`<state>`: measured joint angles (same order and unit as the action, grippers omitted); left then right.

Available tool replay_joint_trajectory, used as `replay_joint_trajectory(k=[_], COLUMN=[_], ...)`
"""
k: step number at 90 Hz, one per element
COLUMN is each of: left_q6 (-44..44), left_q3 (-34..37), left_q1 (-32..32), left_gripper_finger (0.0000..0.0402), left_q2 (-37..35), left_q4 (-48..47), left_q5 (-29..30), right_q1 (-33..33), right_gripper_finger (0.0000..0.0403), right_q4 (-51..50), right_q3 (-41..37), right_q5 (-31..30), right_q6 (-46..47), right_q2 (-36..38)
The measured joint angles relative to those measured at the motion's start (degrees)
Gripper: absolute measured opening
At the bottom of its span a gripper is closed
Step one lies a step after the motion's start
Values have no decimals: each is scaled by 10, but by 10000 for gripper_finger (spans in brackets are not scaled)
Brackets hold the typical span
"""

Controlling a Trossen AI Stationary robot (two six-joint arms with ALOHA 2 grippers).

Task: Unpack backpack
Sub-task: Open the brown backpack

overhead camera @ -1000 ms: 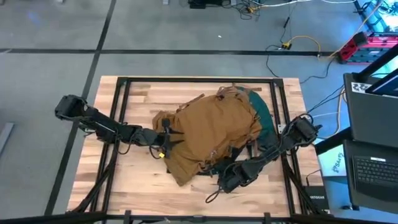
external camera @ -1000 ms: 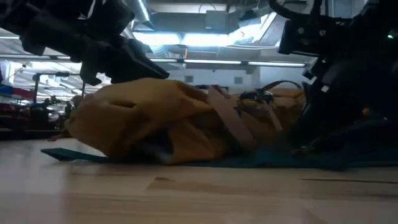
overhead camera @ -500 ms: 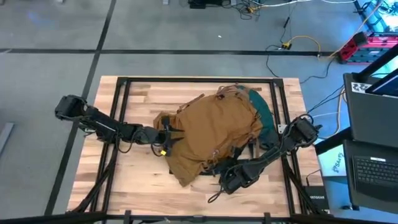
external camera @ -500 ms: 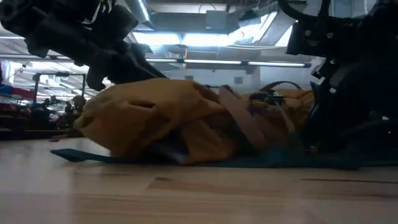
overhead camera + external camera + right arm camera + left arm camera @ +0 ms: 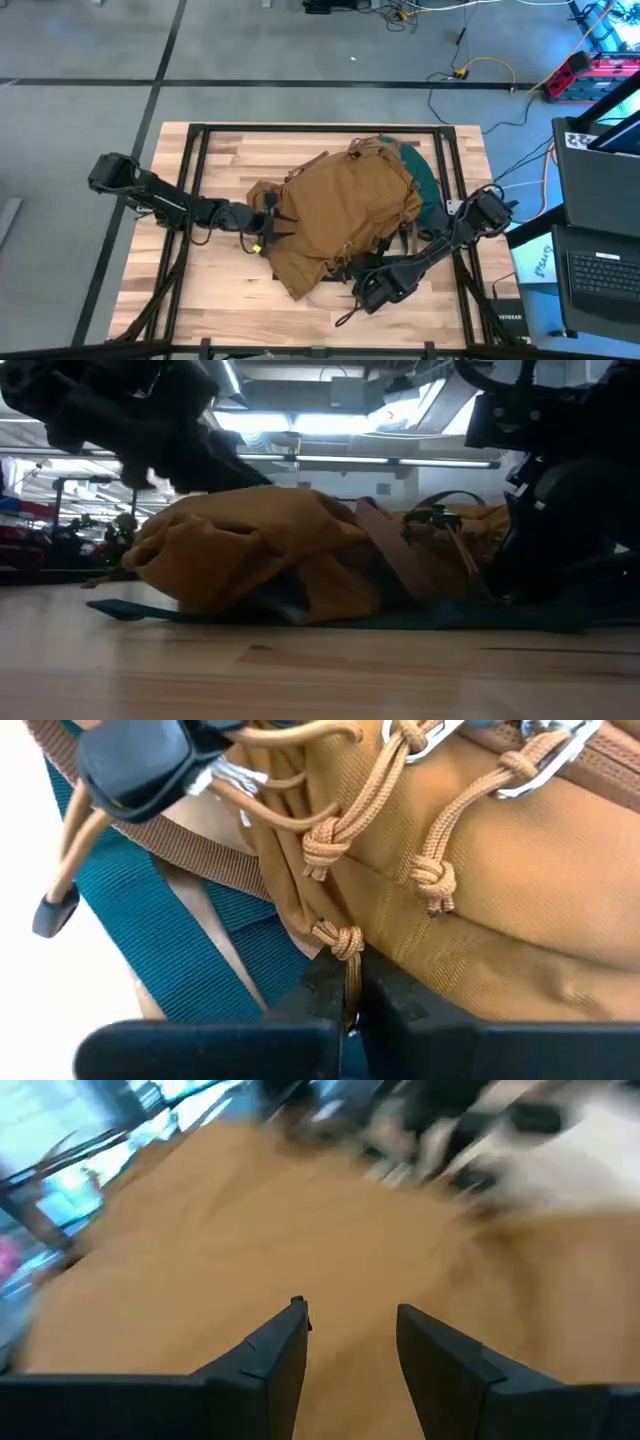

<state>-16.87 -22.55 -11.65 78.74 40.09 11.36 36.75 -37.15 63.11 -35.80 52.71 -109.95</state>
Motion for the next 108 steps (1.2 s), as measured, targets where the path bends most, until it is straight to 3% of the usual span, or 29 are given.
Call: replay_joint_trajectory(k=[10, 50, 66, 94, 108], left_q6=[1, 15, 15, 0, 4], left_q3=[-1, -1, -1, -1, -1], left_q1=[-5, -8, -10, -27, -26], left_gripper_finger=[139, 139, 139, 139, 139], left_q2=[0, 45, 48, 48, 48], left_q4=[26, 59, 80, 100, 95], left_q5=[-61, -121, -152, -156, -155], right_q1=[0, -8, -38, -116, -129], right_gripper_finger=[0, 0, 0, 1, 22], right_q4=[0, 46, 134, 359, 408], right_q3=[0, -1, -1, 0, 2], right_q5=[-7, -53, -52, -21, -19], right_q6=[0, -39, -135, -370, -438], right_q2=[0, 0, 0, 0, 1])
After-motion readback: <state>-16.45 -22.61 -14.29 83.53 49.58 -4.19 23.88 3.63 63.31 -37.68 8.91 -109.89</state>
